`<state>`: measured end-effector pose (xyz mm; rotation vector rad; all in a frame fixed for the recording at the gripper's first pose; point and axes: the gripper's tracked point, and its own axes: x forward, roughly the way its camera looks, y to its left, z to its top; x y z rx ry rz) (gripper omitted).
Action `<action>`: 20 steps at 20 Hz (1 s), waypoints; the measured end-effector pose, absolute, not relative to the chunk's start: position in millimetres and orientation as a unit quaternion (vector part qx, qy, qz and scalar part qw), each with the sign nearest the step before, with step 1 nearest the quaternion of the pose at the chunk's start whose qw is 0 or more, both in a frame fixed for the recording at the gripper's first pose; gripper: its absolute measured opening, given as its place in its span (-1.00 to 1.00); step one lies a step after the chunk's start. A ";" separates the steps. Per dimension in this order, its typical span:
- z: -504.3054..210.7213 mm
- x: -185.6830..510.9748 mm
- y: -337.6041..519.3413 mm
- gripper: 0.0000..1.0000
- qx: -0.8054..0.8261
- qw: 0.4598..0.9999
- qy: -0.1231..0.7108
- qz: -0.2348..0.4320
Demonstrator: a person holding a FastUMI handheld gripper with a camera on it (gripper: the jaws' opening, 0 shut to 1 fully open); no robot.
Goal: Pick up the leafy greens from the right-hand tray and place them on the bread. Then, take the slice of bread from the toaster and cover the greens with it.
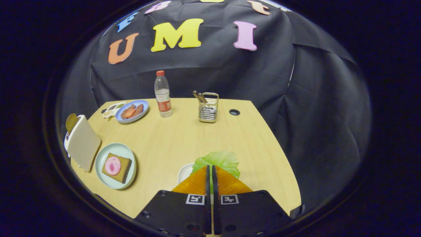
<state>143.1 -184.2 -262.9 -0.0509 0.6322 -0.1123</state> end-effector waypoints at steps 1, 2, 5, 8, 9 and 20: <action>-270.1 149.1 -193.4 -0.94 -0.026 0.947 0.316 -0.054; -278.8 155.6 -201.5 -0.78 -0.024 0.945 0.323 -0.052; -300.1 172.2 -220.6 -0.48 -0.010 0.939 0.340 -0.042; -319.4 190.5 -238.0 0.10 0.003 0.933 0.359 -0.033; -324.5 199.3 -243.1 0.18 0.008 0.931 0.363 -0.031; -353.8 241.4 -231.3 -0.22 0.045 0.909 0.413 0.033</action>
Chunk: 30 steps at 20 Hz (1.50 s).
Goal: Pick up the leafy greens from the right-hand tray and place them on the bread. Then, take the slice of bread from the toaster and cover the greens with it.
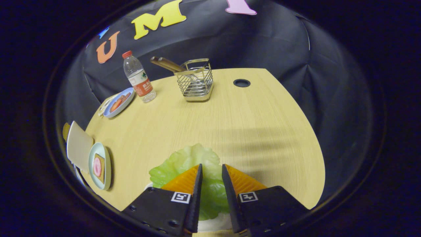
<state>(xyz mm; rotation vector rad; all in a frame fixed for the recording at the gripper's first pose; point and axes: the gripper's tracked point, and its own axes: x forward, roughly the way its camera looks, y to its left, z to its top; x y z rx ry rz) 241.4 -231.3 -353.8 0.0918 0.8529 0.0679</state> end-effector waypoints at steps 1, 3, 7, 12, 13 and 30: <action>-352.1 240.1 -229.1 -0.24 0.048 0.908 0.414 0.033; -344.4 236.1 -220.0 -0.25 0.055 0.908 0.412 0.042; -339.2 237.1 -205.2 0.15 0.049 0.911 0.407 0.039; -365.2 236.3 -204.5 0.42 0.051 0.894 0.446 -0.018; -365.0 237.5 -205.7 0.41 0.049 0.897 0.438 -0.030; -270.7 172.3 -120.7 -0.99 0.112 0.925 0.358 -0.058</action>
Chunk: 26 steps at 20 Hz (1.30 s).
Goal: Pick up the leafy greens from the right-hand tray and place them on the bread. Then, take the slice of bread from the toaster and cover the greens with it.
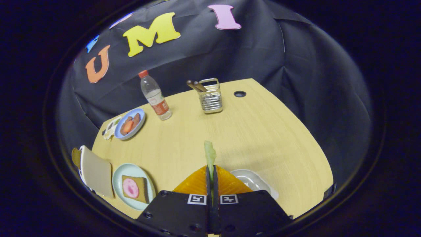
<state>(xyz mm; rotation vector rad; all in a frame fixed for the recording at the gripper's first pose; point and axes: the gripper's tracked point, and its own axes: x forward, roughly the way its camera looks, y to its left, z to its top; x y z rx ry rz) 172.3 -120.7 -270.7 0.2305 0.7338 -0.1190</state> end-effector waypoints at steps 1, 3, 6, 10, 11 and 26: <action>-263.2 164.1 -108.2 -0.99 0.113 0.927 0.354 -0.052; -252.1 151.3 -78.9 -0.99 0.118 0.928 0.352 -0.038; -249.2 137.0 -32.7 -0.99 0.114 0.928 0.356 -0.018; -262.1 126.8 36.8 -0.99 0.118 0.920 0.372 0.015; -264.1 129.6 52.9 -0.98 0.119 0.920 0.374 0.021; -326.5 174.8 137.8 -0.74 0.101 0.893 0.438 0.000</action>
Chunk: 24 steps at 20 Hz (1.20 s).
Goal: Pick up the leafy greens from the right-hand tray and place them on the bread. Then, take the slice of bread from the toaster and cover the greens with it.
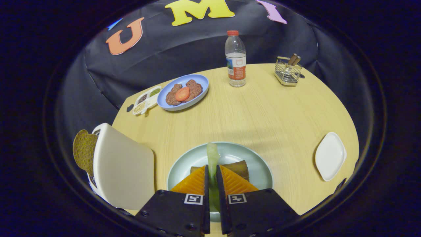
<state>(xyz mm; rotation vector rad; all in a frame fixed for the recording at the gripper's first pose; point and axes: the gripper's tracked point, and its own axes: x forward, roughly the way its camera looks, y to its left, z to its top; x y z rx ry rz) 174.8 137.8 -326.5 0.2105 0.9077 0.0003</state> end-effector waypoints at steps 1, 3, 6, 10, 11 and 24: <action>-327.6 174.2 137.6 -0.75 0.098 0.891 0.442 0.001; -324.9 175.0 134.3 -0.46 0.088 0.893 0.441 -0.002; -315.5 177.1 130.9 0.10 0.067 0.900 0.430 -0.003; -296.0 176.8 130.9 0.59 0.045 0.911 0.409 0.004; -289.7 175.3 133.6 0.63 0.045 0.913 0.405 0.007; -178.2 156.7 217.1 0.93 0.014 0.948 0.313 0.053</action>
